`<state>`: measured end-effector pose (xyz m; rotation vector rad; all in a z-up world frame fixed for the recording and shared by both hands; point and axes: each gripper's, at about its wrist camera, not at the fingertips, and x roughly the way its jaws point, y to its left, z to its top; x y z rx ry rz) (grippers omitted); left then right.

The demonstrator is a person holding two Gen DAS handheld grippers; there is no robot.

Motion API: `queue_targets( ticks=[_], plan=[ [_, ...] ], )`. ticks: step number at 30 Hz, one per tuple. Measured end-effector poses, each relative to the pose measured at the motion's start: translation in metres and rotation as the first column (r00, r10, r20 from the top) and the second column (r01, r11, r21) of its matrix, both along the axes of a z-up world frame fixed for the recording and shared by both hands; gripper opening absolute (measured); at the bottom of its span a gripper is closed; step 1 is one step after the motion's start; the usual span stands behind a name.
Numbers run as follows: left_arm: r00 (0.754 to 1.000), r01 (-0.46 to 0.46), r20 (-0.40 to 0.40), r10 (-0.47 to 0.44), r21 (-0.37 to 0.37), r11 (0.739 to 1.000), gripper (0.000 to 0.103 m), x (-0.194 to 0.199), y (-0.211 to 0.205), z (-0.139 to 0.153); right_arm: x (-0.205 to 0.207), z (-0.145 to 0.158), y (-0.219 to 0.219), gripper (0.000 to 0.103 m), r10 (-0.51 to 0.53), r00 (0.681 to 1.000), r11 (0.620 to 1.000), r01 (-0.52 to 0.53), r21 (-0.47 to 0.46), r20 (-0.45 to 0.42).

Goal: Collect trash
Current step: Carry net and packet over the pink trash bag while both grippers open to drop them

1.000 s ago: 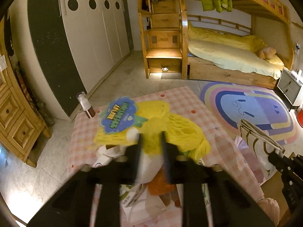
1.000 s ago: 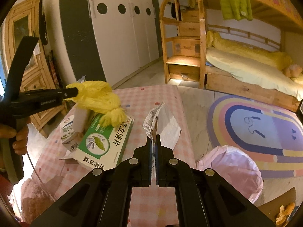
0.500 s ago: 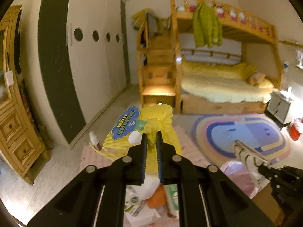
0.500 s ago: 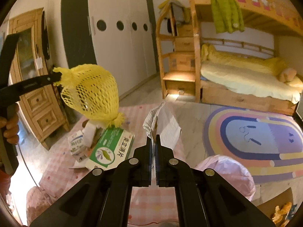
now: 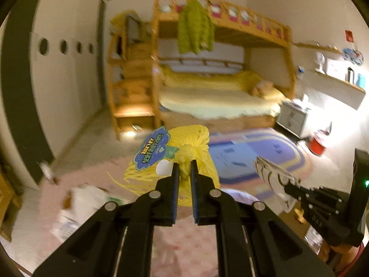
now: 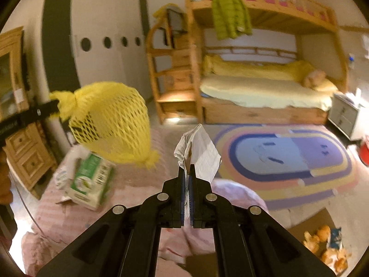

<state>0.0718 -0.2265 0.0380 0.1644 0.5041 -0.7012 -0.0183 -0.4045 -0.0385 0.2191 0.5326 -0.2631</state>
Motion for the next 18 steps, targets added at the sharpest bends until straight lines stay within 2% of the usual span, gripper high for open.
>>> queue_targets(
  ticks=[4,8,18],
  plan=[
    [0.995,0.075,-0.074,-0.072,0.048,0.996,0.008,0.002,-0.045,-0.038,-0.002,-0.023,-0.021,0.002,-0.035,0.998,0.999,0.036,0.022,-0.056],
    [0.988,0.128,-0.097,-0.118,0.101,0.987,0.008,0.005,-0.083,-0.066,0.005,-0.045,-0.040,0.002,-0.053,0.993,0.997,0.059,0.055,-0.102],
    [0.966,0.207,-0.190,-0.176,0.160,0.965,0.010,0.029,-0.129,-0.116,0.040,-0.097,-0.070,0.004,-0.046,0.980,0.987,0.074,0.141,-0.194]
  ],
)
